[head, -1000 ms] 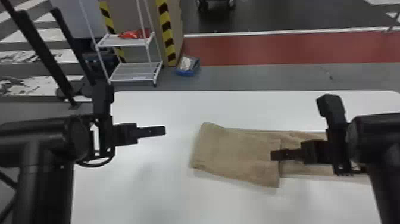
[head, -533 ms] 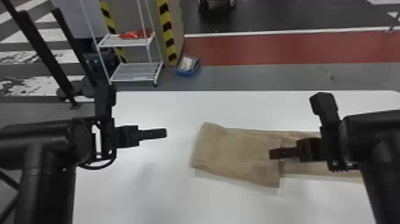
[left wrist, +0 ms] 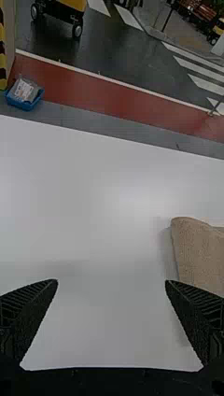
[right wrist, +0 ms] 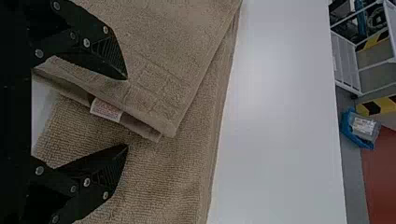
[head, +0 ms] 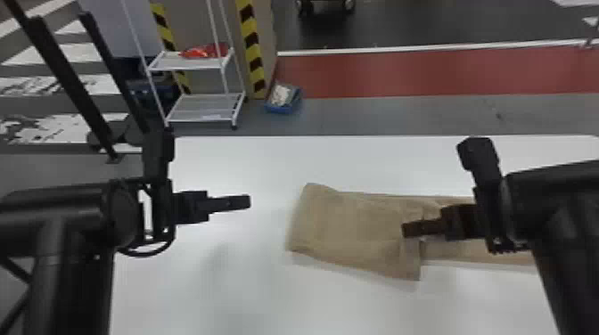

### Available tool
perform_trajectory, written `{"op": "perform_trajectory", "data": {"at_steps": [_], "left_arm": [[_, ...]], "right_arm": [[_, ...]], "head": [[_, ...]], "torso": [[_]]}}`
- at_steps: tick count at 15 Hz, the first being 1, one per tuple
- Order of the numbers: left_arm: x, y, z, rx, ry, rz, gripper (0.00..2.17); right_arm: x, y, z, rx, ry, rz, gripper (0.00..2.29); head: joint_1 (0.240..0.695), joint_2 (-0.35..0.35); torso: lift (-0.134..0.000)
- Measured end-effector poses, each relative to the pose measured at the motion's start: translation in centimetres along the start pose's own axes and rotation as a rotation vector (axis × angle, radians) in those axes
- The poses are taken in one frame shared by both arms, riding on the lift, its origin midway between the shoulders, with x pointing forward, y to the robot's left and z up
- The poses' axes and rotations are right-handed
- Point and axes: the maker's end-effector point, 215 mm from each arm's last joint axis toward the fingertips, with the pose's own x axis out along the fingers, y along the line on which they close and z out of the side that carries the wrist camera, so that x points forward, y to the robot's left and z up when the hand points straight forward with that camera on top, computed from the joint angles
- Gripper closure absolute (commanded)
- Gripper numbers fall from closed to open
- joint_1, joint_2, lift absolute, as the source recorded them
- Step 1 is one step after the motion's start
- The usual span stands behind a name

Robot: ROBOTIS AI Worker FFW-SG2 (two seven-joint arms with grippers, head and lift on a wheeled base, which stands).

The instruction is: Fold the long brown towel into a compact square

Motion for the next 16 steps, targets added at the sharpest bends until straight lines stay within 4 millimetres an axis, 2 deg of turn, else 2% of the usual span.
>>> {"op": "perform_trajectory", "data": {"at_steps": [11, 16], "left_arm": [[-0.2, 0.5, -0.1, -0.001, 0.000, 0.006, 0.03], [-0.2, 0.3, -0.1, 0.000, 0.001, 0.005, 0.03]], "right_arm": [[0.7, 1.5, 0.1, -0.052, 0.018, 0.004, 0.44], [0.9, 1.5, -0.2, -0.057, 0.028, 0.004, 0.77]], "head": [[0.695, 0.163], [0.695, 0.164]], "torso": [[-0.120], [-0.120]]}}
